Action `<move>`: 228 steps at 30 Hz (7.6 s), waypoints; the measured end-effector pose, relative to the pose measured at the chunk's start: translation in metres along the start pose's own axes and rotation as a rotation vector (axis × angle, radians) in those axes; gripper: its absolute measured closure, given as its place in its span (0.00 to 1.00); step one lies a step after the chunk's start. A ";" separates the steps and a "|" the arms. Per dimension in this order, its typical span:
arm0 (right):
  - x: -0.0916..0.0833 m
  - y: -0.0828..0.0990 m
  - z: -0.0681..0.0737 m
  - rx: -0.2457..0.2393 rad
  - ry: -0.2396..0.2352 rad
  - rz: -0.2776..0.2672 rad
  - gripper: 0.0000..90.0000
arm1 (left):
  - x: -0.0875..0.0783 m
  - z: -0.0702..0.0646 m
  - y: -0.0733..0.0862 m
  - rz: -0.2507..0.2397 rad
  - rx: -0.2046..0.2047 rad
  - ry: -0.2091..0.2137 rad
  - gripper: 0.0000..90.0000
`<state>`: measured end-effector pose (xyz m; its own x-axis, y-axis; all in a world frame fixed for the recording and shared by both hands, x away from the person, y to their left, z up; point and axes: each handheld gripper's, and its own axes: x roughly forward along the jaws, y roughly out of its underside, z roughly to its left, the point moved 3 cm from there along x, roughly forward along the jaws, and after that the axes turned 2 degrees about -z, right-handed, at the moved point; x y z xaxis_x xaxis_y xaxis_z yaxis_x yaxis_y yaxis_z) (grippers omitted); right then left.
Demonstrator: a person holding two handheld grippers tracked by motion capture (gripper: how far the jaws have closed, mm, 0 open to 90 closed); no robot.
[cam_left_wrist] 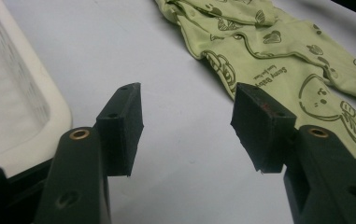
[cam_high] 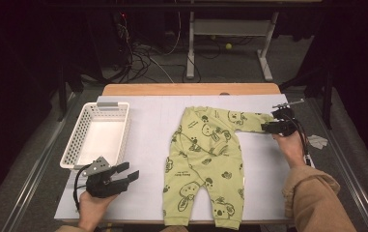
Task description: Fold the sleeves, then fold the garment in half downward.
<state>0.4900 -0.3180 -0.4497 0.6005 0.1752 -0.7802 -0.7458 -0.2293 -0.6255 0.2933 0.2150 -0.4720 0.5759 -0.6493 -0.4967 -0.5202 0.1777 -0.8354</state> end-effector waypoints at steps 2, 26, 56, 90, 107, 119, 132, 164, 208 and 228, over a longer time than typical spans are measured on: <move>0.004 0.001 -0.003 0.013 0.006 0.002 0.68 | -0.001 0.001 0.002 0.001 -0.004 -0.004 0.45; 0.020 -0.007 -0.001 -0.011 0.084 0.097 0.97 | -0.009 0.007 0.016 0.001 -0.036 -0.047 0.45; -0.046 -0.026 0.056 -0.145 -0.145 -0.145 0.98 | -0.006 0.008 0.016 -0.004 -0.056 -0.038 0.45; -0.035 -0.027 0.162 -0.320 -0.358 -0.097 0.97 | -0.007 0.009 0.016 -0.015 -0.074 -0.024 0.45; -0.006 -0.010 0.188 -0.348 -0.381 -0.008 0.88 | -0.008 0.009 0.016 -0.018 -0.076 -0.019 0.45; -0.005 -0.016 0.165 -0.308 -0.279 -0.016 0.98 | -0.007 0.009 0.016 -0.015 -0.076 -0.024 0.45; 0.019 -0.002 0.203 -0.375 -0.354 0.057 0.99 | -0.006 0.008 0.016 -0.009 -0.069 -0.019 0.45; 0.012 -0.016 0.119 -0.201 -0.173 -0.013 0.85 | -0.001 0.006 0.014 0.008 -0.039 -0.022 0.45; 0.037 -0.010 0.105 -0.183 -0.169 0.038 0.85 | 0.055 -0.033 -0.036 0.018 0.097 0.057 0.45; 0.032 -0.013 0.106 -0.164 -0.198 0.029 0.76 | 0.138 -0.004 -0.104 0.183 0.016 0.022 0.46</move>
<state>0.4883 -0.2077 -0.4671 0.4997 0.3465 -0.7938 -0.6954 -0.3859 -0.6062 0.4244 0.1036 -0.4532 0.4585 -0.6209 -0.6358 -0.6047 0.3064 -0.7352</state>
